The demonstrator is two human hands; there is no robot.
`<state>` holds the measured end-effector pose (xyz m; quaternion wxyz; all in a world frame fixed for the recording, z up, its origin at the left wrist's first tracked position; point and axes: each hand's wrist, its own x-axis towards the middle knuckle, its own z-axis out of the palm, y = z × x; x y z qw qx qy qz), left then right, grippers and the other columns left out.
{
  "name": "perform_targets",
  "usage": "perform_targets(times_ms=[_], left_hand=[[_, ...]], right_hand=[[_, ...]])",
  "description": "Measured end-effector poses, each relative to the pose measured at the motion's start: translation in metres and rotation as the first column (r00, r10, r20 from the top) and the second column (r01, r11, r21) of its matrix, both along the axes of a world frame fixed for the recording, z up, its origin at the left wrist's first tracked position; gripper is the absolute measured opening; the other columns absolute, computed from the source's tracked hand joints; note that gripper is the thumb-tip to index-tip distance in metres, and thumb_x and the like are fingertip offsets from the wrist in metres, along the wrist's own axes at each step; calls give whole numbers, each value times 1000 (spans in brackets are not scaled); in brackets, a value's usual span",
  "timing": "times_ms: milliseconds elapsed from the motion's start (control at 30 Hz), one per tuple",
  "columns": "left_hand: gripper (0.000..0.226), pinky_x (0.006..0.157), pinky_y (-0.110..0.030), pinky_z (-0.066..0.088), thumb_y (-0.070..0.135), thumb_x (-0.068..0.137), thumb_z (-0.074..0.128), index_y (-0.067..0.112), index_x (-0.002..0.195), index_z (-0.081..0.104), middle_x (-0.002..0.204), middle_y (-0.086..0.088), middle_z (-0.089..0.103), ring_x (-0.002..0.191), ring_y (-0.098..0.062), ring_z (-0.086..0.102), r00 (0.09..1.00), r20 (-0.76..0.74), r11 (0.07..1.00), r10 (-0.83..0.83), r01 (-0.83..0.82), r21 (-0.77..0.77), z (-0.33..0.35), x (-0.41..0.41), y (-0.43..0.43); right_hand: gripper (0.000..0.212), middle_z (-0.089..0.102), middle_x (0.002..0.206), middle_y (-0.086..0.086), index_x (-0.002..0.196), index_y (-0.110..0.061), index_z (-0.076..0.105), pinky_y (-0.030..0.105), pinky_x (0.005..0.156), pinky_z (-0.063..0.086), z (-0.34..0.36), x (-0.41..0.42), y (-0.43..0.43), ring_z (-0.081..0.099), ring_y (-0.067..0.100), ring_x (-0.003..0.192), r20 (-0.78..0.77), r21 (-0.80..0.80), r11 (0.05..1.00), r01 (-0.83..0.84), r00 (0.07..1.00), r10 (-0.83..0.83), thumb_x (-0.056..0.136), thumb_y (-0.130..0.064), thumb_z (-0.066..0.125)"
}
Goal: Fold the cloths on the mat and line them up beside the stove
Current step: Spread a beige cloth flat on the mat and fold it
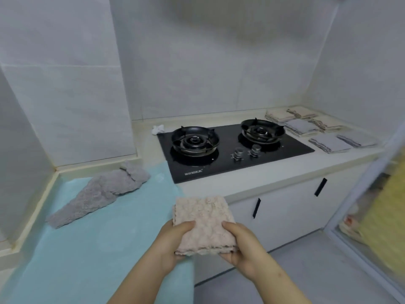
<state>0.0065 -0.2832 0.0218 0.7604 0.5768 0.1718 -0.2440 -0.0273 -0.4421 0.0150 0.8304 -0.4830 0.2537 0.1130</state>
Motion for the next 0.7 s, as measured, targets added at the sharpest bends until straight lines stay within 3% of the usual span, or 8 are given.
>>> perform_targets(times_ms=[100,267,433,567,700], left_hand=[[23,44,-22,51,8,85,64,13,107,59,92,-7,69,75,-23,65,999,-3,999,-33,33,6,1,12,-97],[14,39,-20,49,3,86,61,16,89,56,83,-3,64,70,-19,60,997,36,997,-72,72,3,13,29,-233],[44,59,-29,52,8,83,66,12,124,47,110,-8,63,84,-21,62,988,88,992,-123,120,38,11,62,-330],[47,61,-30,50,7,85,64,13,127,43,109,-5,59,85,-19,59,973,152,985,-172,170,26,12,97,-403],[48,61,-29,51,8,86,62,13,130,43,116,-6,59,91,-20,61,956,193,974,-221,225,3,8,149,-479]], right_hand=[[16,73,96,13,104,-6,61,33,64,56,2,1,-92,67,27,87,7,-29,996,81,997,-81,90,-11,56],[17,71,96,13,106,-6,61,32,66,56,12,6,-219,66,25,82,-6,-71,984,160,987,-161,91,-12,56],[10,68,94,11,100,-9,60,30,62,54,16,23,-312,64,23,81,-9,-82,969,235,972,-236,91,-12,57],[17,66,104,10,106,-11,59,30,63,52,13,49,-379,63,23,88,0,-112,950,290,956,-292,89,-14,59],[14,66,98,10,104,-10,59,28,60,51,16,96,-453,63,21,83,36,-137,932,335,942,-333,90,-12,58]])
